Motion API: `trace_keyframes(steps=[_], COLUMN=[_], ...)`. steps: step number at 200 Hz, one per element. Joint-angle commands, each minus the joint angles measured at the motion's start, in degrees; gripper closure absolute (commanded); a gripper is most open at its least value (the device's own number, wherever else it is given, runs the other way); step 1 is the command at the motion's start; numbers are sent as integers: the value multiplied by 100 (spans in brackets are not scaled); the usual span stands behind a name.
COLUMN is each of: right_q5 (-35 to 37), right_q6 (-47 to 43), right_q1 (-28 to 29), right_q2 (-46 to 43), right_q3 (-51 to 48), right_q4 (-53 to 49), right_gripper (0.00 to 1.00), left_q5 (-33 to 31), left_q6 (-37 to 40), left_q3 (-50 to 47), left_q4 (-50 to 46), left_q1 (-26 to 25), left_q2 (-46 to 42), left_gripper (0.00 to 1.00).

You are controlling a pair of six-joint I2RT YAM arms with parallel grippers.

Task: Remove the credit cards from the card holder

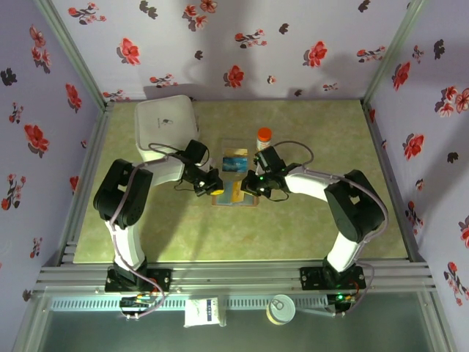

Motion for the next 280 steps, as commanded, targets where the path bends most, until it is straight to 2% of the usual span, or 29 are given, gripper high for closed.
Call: trace_keyframes(steps=[1,42,65,97,113,125,159,189,214,246,280], right_q5=[215,300,281,363,418,609,1035,740,832,972,759], right_q6=[-277,-587,-1114,-2503,-3375,-4042,-5787,-7138,-8258,-9133,-9498], right_q1=[-36,-38,-38,-47,-30,-20,-29,-38,-36,-133,-334], right_q2=[-230,-339,-340,-305,-316,-352,-163,200,468,942,1572], right_q3=[31,324,582,1124,1335,1445,2117,2784,3270,4064,5197], right_q4=[-457,-807,-1062,-1837,-2163,-2295,-3059,-3586,-3897,-4292,-4794], right_gripper=[90,91,91,92,97,100,100,100,100,100,100], left_q5=[-228,-243,-286,-286,-293,-315,-343,-381,-399,-425,-449], left_q6=[30,55,41,47,58,61,65,52,76,61,132], left_q3=[-148,-91,-26,107,127,118,68,-56,-116,-120,-84], left_q4=[-245,-288,-288,-321,-345,-318,-317,-273,-293,-385,-553], left_q1=[-30,-32,-34,-32,-24,-23,21,63,104,202,257], left_q2=[-89,-148,-207,-225,-275,-346,-473,-620,-678,-810,-866], left_gripper=[100,100,100,99,98,97,97,97,97,97,97])
